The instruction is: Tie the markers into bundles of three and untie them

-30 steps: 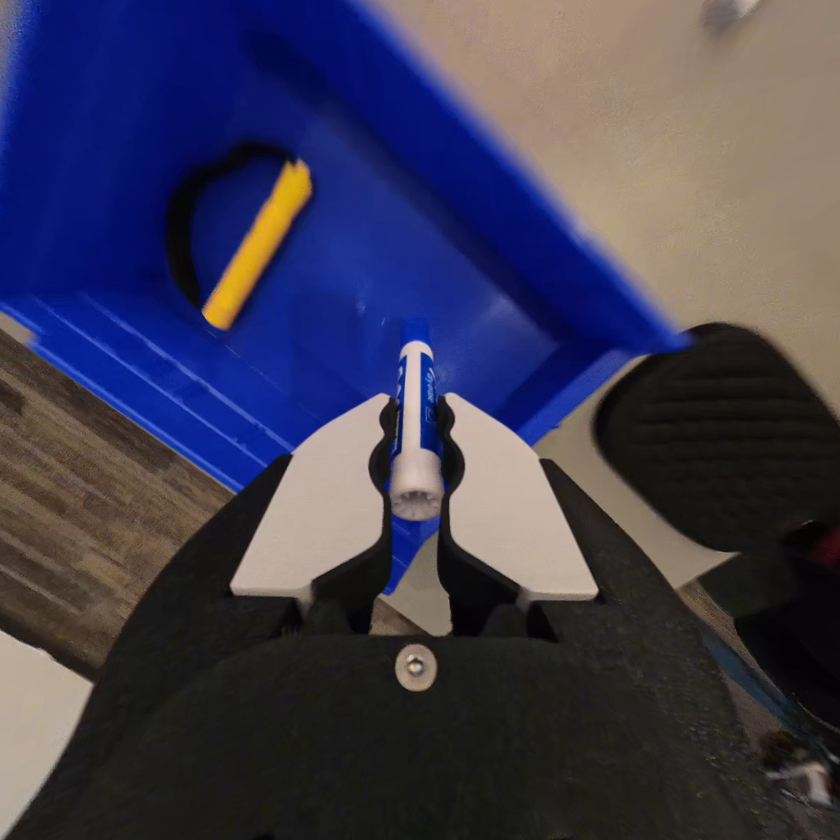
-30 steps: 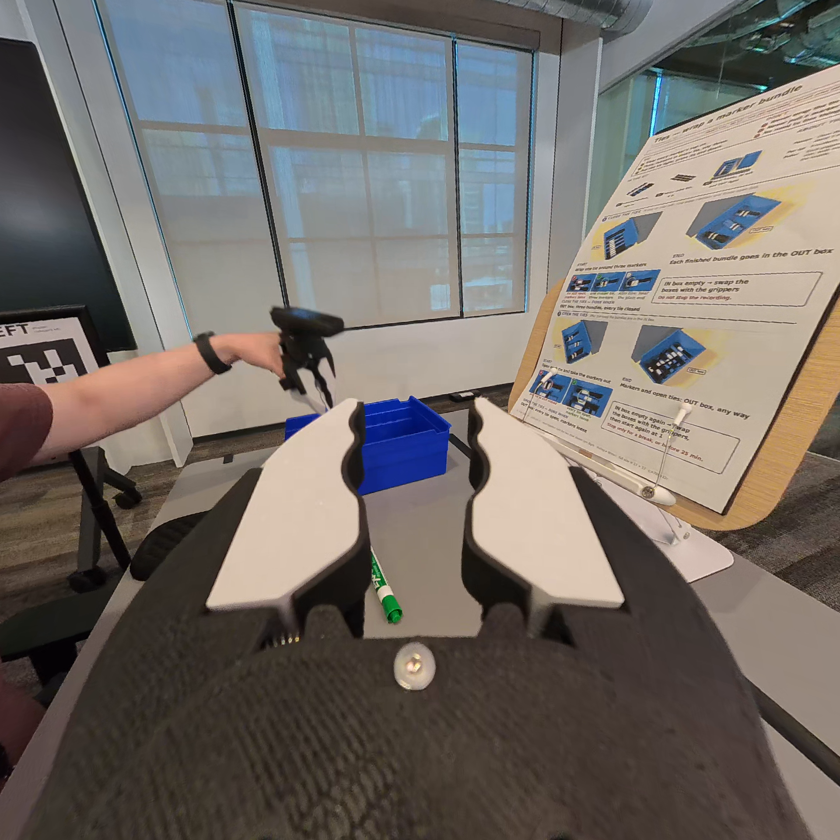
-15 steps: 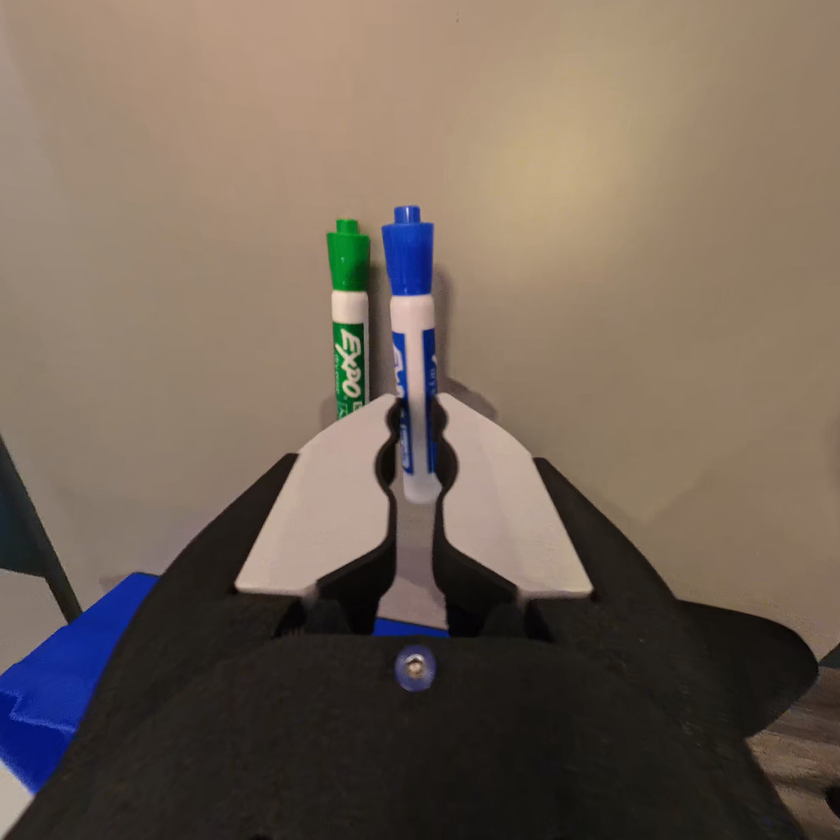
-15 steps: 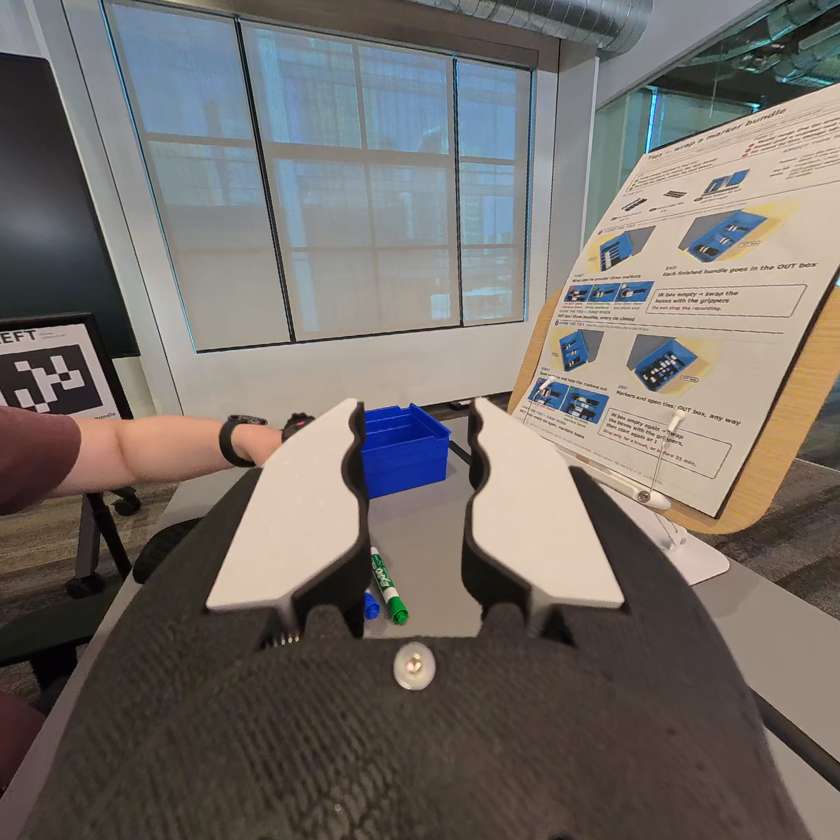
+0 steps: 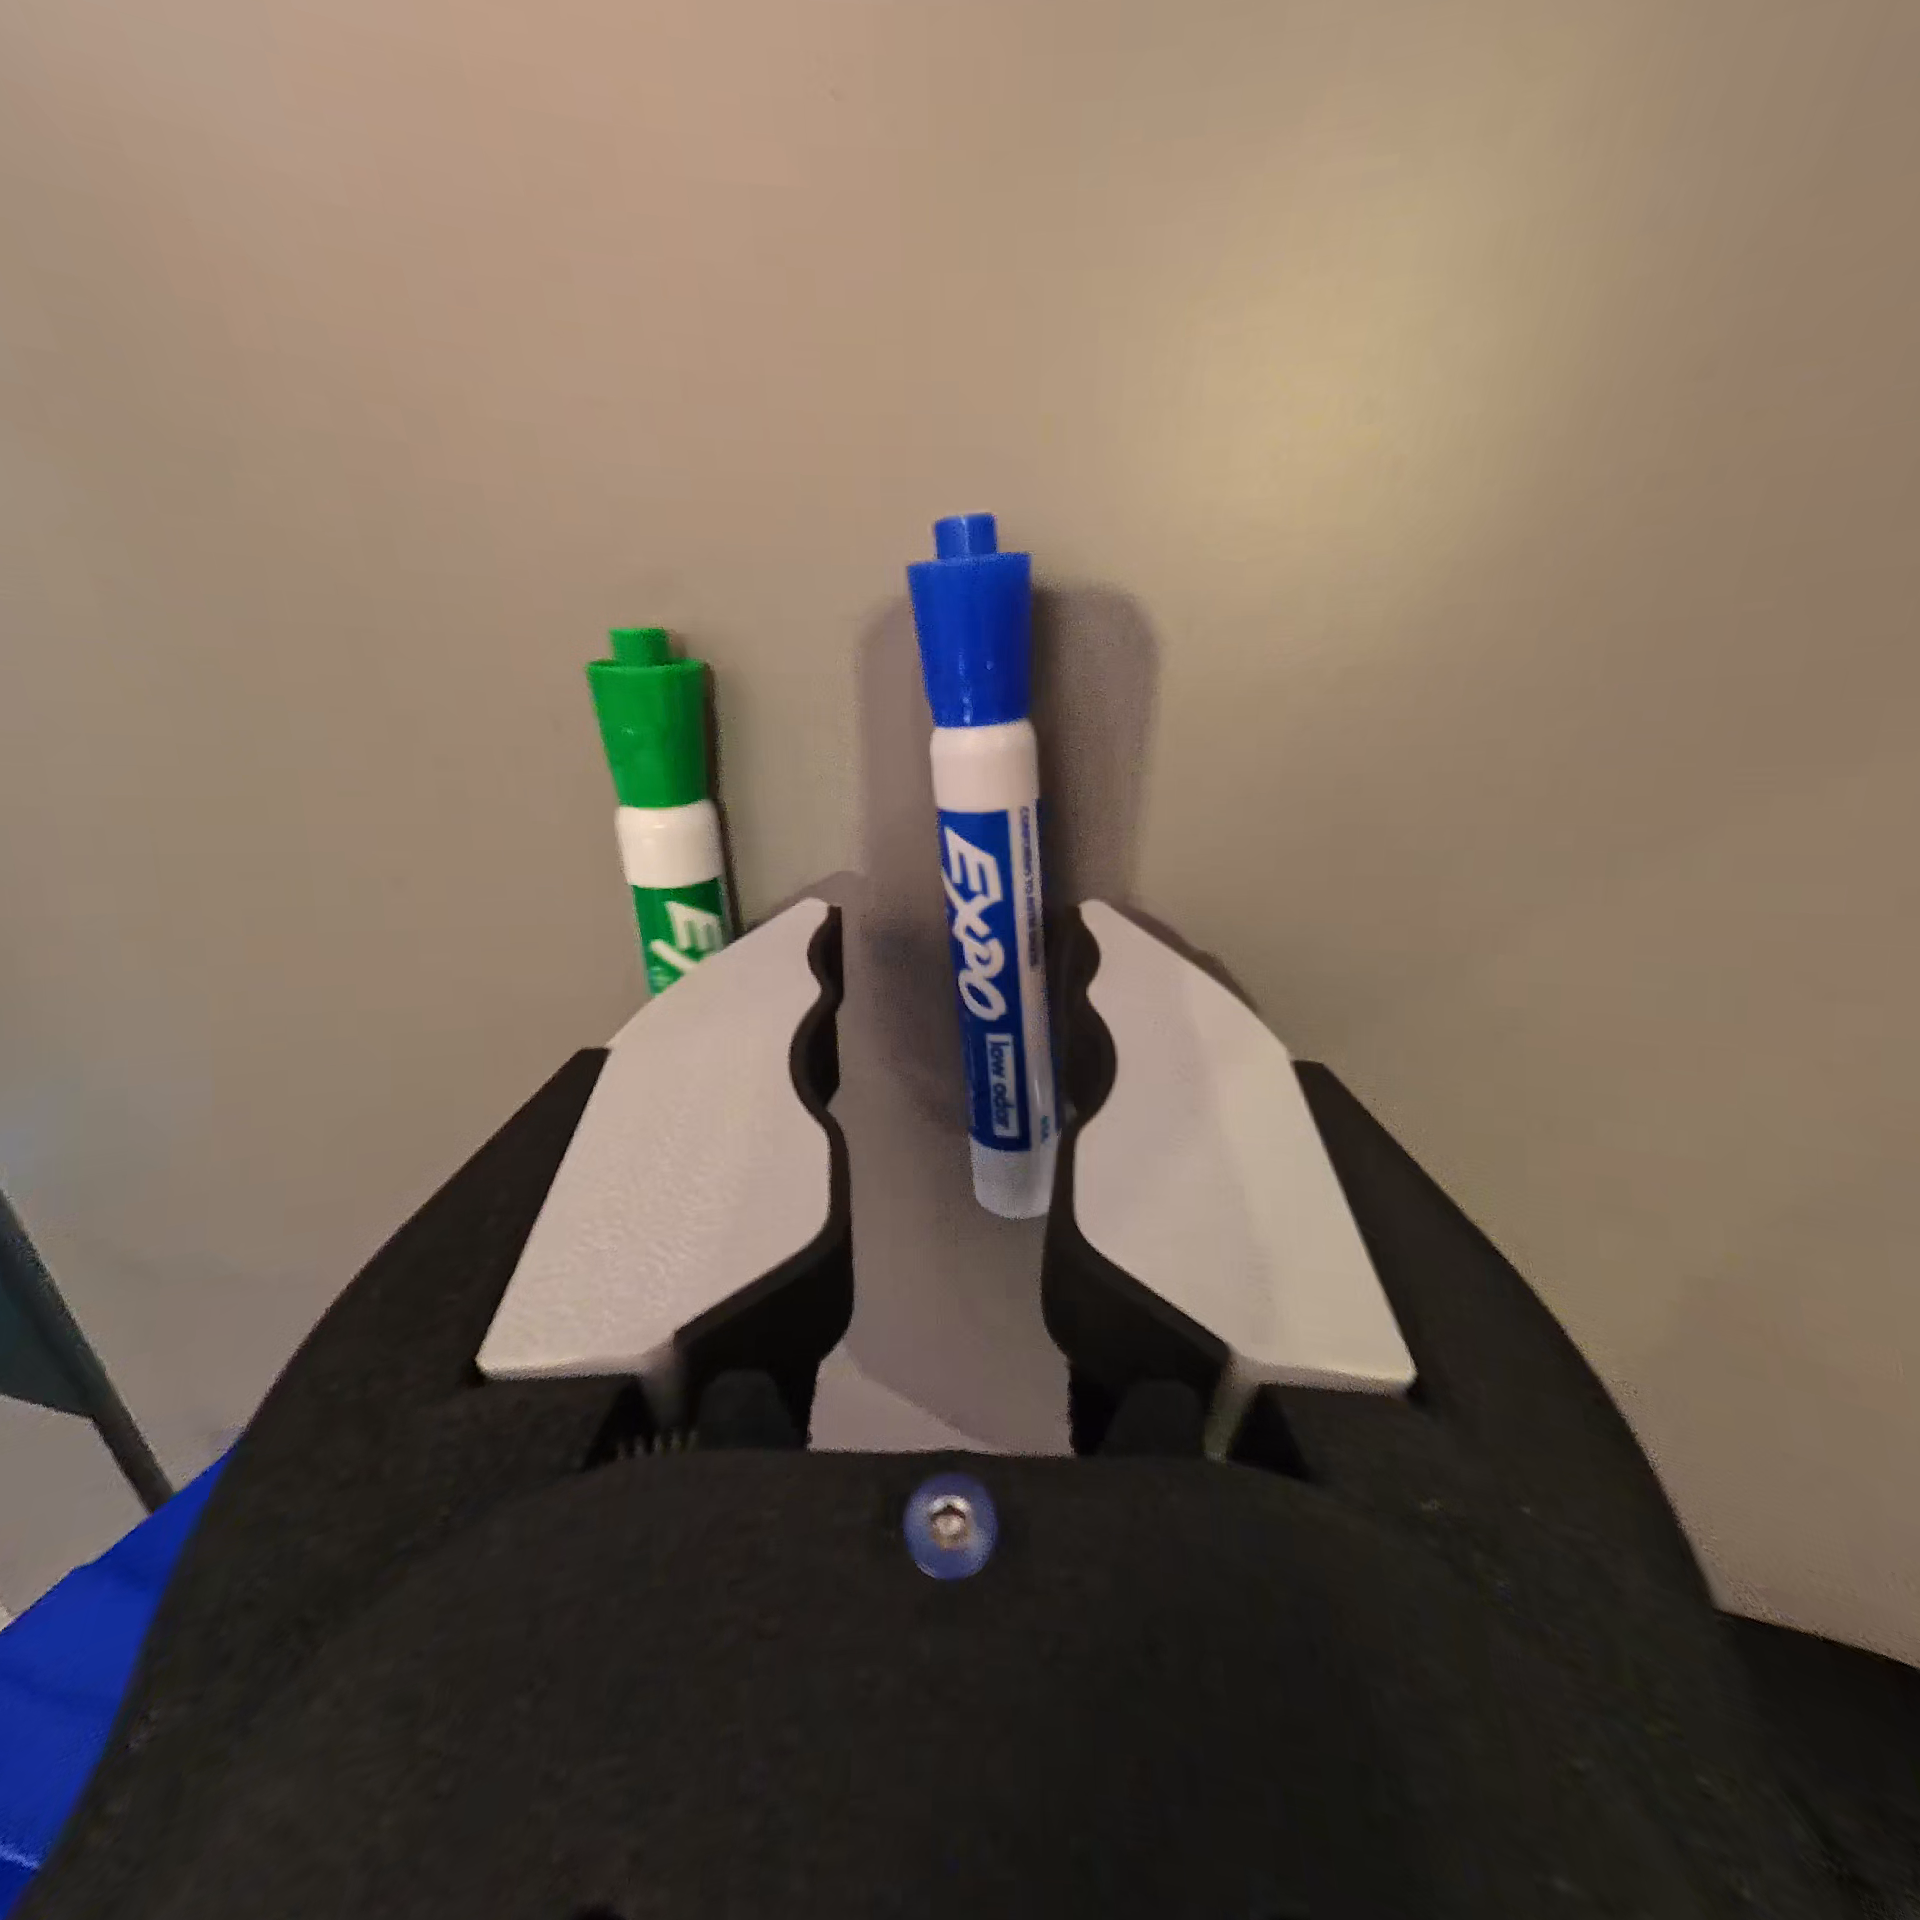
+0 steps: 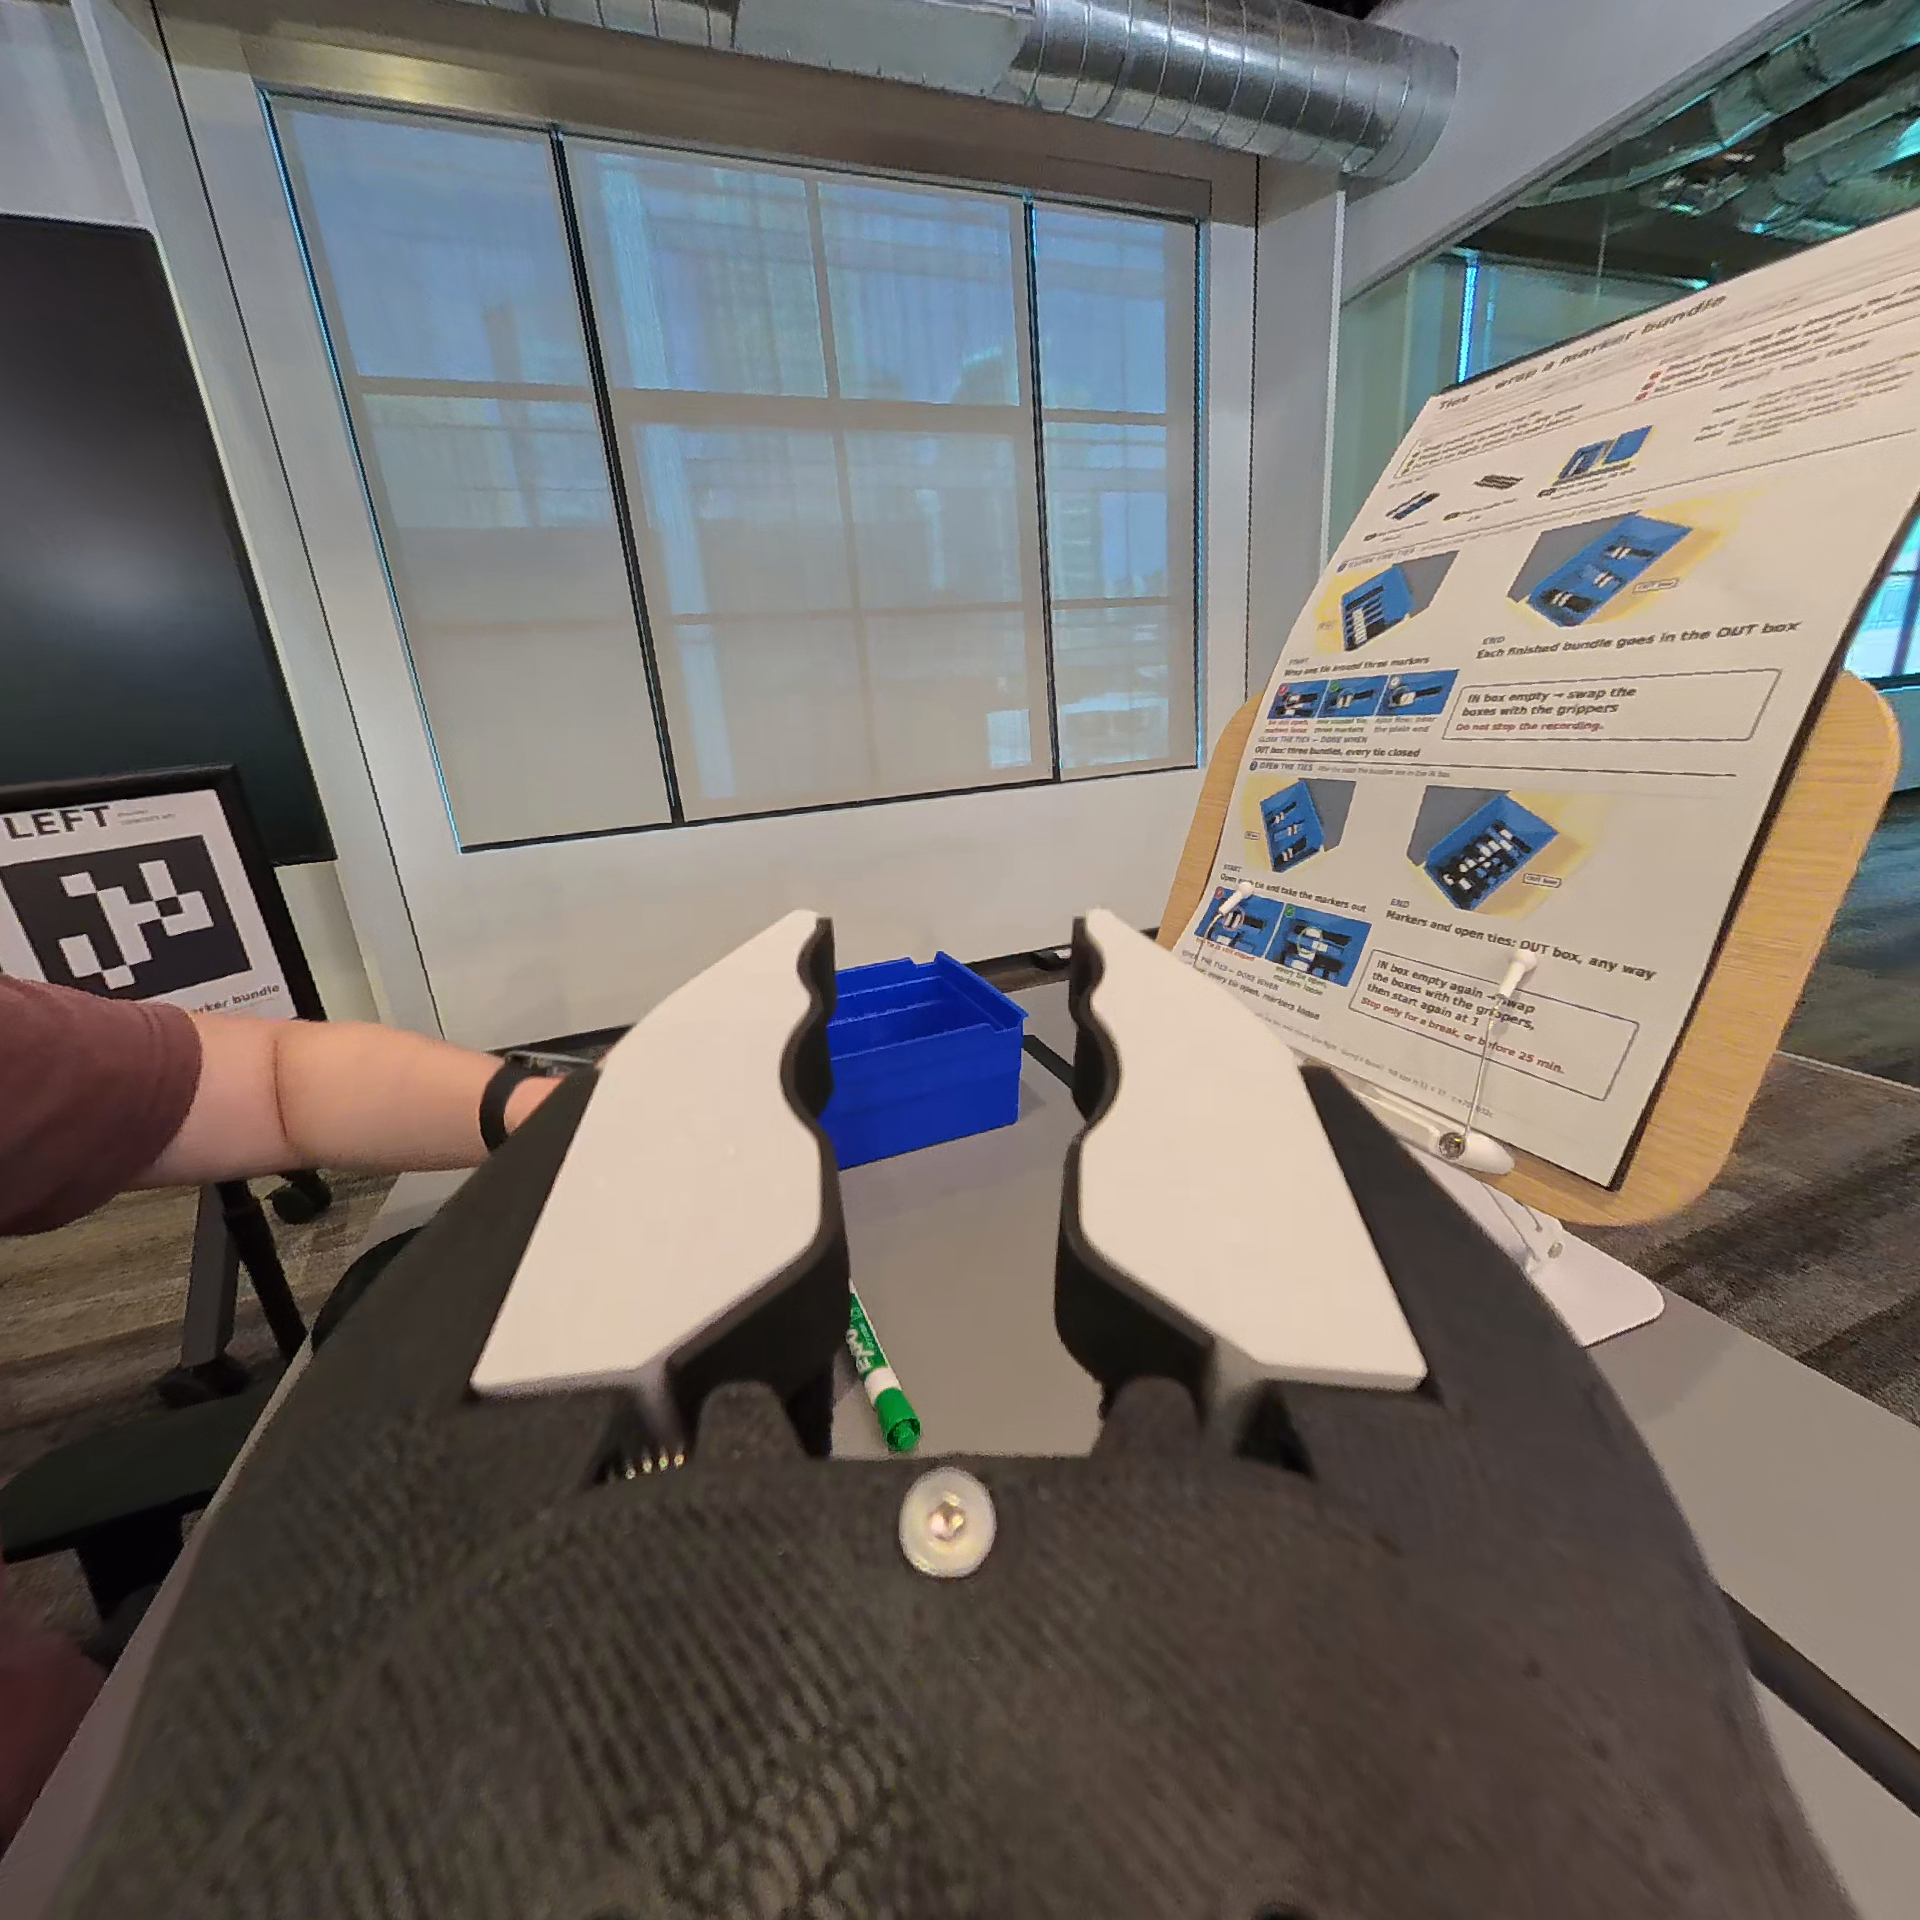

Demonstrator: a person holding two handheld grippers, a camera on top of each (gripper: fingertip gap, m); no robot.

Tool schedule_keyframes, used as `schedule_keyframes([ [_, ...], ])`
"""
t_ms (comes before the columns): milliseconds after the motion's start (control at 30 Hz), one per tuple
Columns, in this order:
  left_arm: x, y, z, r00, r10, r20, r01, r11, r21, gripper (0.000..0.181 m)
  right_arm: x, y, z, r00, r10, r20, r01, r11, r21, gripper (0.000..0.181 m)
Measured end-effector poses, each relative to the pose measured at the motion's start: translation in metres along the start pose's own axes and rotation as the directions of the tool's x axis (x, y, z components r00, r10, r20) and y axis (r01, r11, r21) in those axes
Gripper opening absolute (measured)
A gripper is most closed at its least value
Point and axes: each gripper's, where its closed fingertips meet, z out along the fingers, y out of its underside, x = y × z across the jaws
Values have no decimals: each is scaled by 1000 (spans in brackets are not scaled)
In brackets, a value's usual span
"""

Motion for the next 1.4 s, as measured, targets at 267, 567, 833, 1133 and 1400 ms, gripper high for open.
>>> schedule_keyframes([
  [267,-14,-4,-39,997,-78,1,77,989,130,42,-3,-4,-4,1000,-2,5,2,1000,16,44],
  [567,-166,183,-175,882,-398,254,308,893,329,34,8,6,-2,1000,8,-30,-8,1000,-11,44],
  [833,-179,307,-50,956,-290,39,292,953,-77,41,30,41,6,995,21,-100,-34,991,-129,44],
  [1133,-183,322,-8,978,-198,-61,183,963,-198,28,43,68,12,991,34,-130,-62,975,-215,44],
  [1400,-170,297,-89,946,-315,70,321,942,-93,18,41,57,8,993,41,-113,-60,984,-168,44],
])
